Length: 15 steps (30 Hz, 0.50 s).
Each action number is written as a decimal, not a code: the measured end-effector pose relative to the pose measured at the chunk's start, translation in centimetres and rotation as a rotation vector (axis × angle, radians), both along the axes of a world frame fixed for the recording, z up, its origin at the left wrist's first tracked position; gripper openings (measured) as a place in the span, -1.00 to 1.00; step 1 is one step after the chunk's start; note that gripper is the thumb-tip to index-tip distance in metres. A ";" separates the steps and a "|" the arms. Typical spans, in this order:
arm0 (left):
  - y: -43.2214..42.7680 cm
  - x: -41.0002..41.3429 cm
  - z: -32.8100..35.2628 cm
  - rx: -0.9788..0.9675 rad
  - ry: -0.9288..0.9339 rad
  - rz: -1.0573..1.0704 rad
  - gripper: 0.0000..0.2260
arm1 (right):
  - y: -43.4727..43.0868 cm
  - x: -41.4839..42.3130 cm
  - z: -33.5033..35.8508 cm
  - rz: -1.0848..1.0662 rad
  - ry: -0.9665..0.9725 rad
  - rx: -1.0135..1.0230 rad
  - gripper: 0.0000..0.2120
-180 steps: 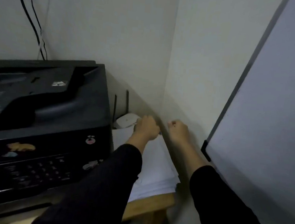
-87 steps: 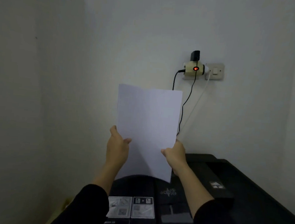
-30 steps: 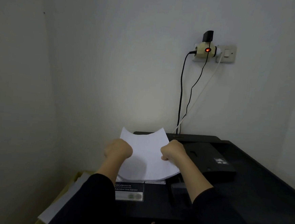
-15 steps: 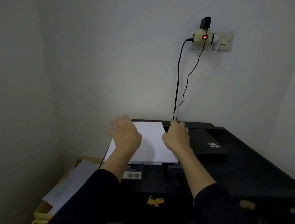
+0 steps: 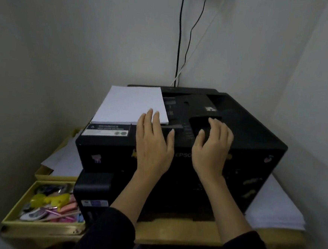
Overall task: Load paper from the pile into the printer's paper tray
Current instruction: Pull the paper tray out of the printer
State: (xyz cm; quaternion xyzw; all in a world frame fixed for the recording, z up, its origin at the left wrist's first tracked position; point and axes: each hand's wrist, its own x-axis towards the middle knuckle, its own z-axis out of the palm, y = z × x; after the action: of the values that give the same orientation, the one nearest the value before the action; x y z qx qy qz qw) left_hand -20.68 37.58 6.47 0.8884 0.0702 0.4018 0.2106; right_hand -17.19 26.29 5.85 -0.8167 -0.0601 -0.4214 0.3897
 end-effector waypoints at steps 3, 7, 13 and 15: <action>-1.6 -2.6 -4.4 -0.030 -0.047 -0.050 -0.50 | -1.7 -2.9 -4.6 -0.036 -0.030 -0.009 -0.65; -3.6 -5.8 -11.3 -0.140 0.072 -0.089 -0.46 | -2.8 -5.9 -10.5 -0.006 0.208 0.122 -0.60; -4.5 -7.0 -17.3 -0.573 0.515 0.123 -0.41 | -2.7 -6.1 -15.6 0.065 0.950 0.669 -0.69; -4.2 -6.3 -17.5 -0.884 0.592 0.179 -0.46 | -2.7 -5.8 -16.1 0.137 1.103 0.964 -0.68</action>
State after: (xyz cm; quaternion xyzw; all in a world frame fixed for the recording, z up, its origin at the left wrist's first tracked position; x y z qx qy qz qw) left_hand -26.93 33.42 -11.02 0.7809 0.3643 0.0829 0.5006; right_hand -22.95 23.63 -10.20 -0.6425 0.2858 0.0965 0.7044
